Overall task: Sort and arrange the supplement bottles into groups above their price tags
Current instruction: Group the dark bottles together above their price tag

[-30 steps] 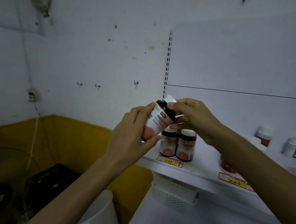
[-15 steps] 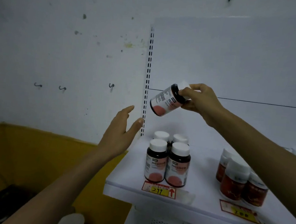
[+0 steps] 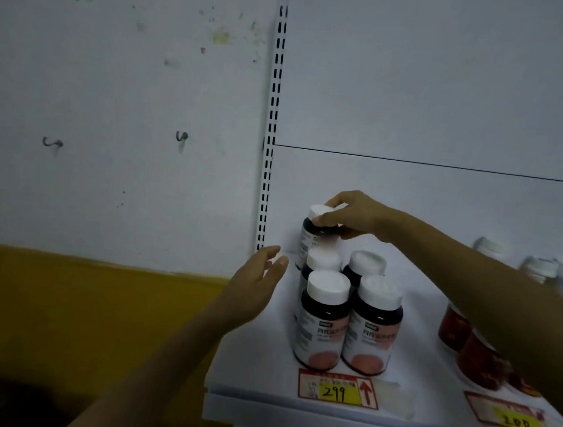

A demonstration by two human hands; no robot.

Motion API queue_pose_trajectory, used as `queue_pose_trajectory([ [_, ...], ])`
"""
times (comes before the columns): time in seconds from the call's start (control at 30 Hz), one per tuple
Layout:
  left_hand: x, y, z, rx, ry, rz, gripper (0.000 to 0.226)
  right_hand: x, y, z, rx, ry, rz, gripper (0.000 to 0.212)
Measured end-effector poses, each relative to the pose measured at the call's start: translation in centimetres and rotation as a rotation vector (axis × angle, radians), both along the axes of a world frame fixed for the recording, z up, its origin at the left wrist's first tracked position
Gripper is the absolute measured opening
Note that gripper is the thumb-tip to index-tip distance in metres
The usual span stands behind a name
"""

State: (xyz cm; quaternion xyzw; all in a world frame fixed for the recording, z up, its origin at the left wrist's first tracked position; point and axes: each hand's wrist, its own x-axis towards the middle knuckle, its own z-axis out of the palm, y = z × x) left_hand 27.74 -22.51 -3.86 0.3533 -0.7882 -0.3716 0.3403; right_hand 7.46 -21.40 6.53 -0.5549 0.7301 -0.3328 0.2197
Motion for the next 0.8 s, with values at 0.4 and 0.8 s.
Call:
queue_pose_trajectory([
  [0.4,-3.5,-4.4,-2.8,0.174,0.094,-0.179,0.038,0.1,-2.0,-1.3,0.271,0.137,-0.093,0.046],
  [0.8,-4.1,-5.8,-4.4,0.111,0.14,-0.289,0.037,1.6,-0.6,-0.8,0.331,0.211,-0.134,0.045],
])
